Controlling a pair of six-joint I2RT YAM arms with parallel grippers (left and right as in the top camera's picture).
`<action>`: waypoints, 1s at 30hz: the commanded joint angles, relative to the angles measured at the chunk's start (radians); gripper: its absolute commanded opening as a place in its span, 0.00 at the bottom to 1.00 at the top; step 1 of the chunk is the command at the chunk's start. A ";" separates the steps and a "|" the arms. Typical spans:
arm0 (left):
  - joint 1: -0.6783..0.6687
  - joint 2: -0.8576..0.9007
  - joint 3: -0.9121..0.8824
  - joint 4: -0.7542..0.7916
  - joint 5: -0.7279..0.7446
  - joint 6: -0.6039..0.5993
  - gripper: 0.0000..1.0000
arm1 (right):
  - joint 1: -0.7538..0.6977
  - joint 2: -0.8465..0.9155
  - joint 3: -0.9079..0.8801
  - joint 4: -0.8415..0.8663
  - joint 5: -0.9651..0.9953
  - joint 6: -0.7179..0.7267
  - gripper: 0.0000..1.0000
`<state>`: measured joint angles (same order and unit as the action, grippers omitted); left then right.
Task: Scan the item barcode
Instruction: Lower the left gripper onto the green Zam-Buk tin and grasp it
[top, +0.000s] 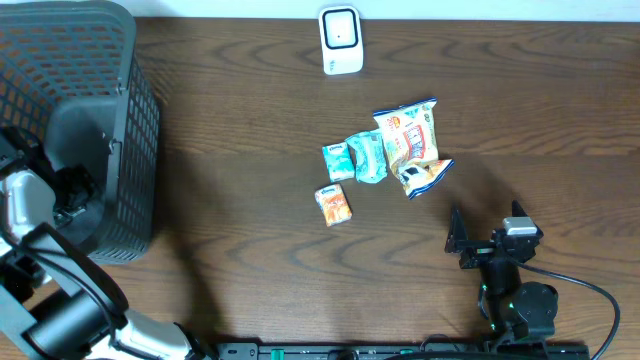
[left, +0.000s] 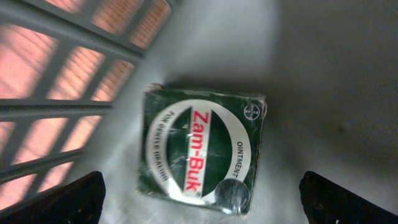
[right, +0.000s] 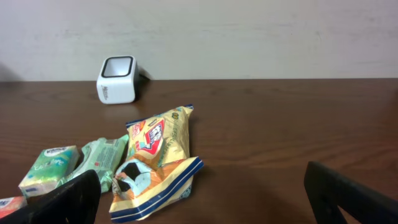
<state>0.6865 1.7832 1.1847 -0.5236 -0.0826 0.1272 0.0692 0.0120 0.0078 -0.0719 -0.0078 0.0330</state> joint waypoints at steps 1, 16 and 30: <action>0.003 0.043 -0.008 0.010 0.013 -0.013 0.98 | -0.006 -0.005 -0.002 -0.003 0.001 -0.012 0.99; 0.003 0.158 -0.008 0.073 0.103 -0.013 0.99 | -0.006 -0.005 -0.002 -0.003 0.001 -0.012 0.99; 0.003 0.153 -0.008 0.061 0.204 -0.013 0.70 | -0.006 -0.005 -0.002 -0.003 0.001 -0.012 0.99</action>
<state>0.6914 1.8854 1.1992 -0.4377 0.0811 0.1059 0.0692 0.0120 0.0078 -0.0719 -0.0082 0.0330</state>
